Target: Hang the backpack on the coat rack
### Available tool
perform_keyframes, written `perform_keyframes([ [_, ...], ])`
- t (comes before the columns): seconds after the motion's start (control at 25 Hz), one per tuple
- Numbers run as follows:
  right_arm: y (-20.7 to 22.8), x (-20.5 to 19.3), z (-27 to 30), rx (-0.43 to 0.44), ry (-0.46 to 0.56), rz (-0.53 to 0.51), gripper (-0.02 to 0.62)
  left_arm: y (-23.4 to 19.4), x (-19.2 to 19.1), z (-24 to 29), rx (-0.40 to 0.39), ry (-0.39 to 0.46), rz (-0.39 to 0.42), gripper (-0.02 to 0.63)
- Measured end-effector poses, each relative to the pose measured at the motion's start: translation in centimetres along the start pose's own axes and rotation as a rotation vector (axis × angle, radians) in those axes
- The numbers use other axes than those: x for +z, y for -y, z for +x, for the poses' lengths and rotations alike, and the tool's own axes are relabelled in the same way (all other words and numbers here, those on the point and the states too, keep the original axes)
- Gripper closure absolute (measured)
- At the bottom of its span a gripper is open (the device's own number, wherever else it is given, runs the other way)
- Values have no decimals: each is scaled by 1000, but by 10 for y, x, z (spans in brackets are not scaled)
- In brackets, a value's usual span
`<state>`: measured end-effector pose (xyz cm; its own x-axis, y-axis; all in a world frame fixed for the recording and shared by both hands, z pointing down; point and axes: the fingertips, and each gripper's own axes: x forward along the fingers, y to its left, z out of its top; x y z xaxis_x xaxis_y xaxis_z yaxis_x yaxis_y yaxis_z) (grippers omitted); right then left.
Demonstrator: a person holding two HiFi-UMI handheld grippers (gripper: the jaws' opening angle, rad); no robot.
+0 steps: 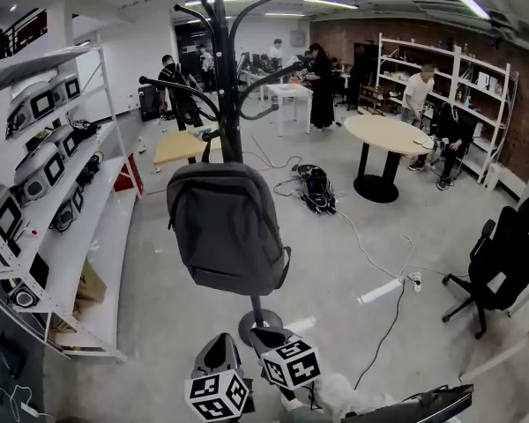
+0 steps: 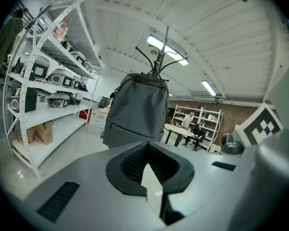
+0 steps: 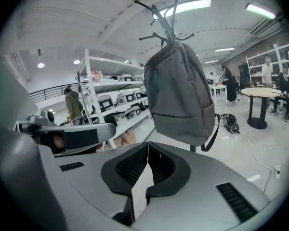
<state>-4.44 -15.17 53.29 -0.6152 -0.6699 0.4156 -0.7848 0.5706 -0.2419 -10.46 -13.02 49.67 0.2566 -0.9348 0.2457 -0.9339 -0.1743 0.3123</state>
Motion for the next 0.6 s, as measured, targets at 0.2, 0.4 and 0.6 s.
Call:
perform_keyframes([
  [0.2, -7, 0, -11, 10, 20, -2, 582, 9, 0, -12, 1, 7, 13, 603],
  [0.4, -7, 3, -13, 23, 28, -6, 583, 7, 0, -13, 21, 1, -4, 603],
  [0.6, -5, 1, -11, 32, 18, -8, 583, 6, 2, -12, 32, 8, -7, 603],
])
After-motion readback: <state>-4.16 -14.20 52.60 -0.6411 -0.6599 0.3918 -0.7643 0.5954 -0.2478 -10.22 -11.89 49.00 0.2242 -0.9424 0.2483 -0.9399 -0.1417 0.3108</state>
